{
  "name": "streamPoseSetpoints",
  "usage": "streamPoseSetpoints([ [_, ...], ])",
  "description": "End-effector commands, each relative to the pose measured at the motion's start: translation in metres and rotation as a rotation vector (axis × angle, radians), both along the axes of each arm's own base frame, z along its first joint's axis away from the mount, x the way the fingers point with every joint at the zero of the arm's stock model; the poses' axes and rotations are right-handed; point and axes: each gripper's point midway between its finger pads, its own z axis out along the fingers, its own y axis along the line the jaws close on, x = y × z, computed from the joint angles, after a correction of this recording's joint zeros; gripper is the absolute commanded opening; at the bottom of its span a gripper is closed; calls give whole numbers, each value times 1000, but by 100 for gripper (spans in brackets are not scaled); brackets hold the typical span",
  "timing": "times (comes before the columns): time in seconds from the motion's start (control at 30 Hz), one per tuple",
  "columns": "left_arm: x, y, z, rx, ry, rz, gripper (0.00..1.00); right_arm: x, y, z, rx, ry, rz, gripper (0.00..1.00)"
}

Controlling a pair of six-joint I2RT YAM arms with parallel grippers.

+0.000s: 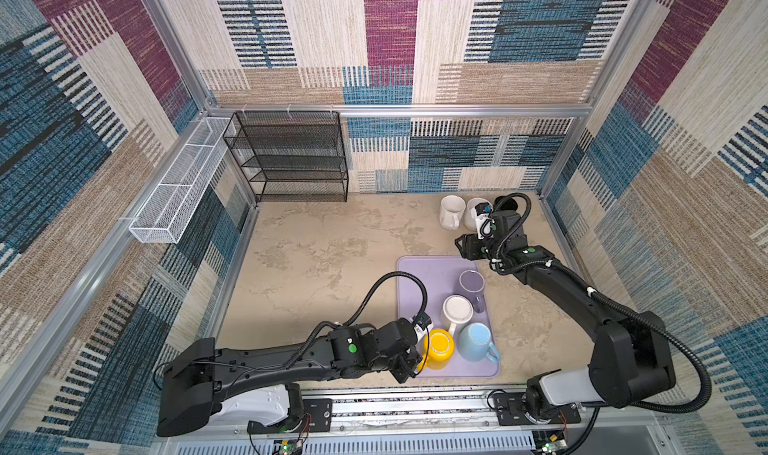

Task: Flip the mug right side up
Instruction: 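Reach the left gripper down to the upside-down yellow mug's handle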

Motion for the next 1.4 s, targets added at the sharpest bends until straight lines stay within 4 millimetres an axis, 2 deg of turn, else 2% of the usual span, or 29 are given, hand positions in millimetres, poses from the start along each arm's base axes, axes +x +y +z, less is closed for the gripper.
streamPoseSetpoints([
  [0.0,3,3,-3,48,-22,30,32,3,0,4,-3,-26,2,62],
  [0.33,-1,-10,-12,109,-40,20,32,3,2,1,0,-15,8,62],
  [0.63,3,-19,-20,143,-47,48,32,3,2,0,2,-12,11,63],
  [0.9,10,-18,-25,187,-68,74,31,2,1,2,0,-18,9,63],
  [1.0,10,-17,-28,203,-63,80,25,1,1,2,-1,-17,8,63],
  [1.37,17,-10,-33,244,-85,126,22,0,0,5,1,-23,8,63],
])
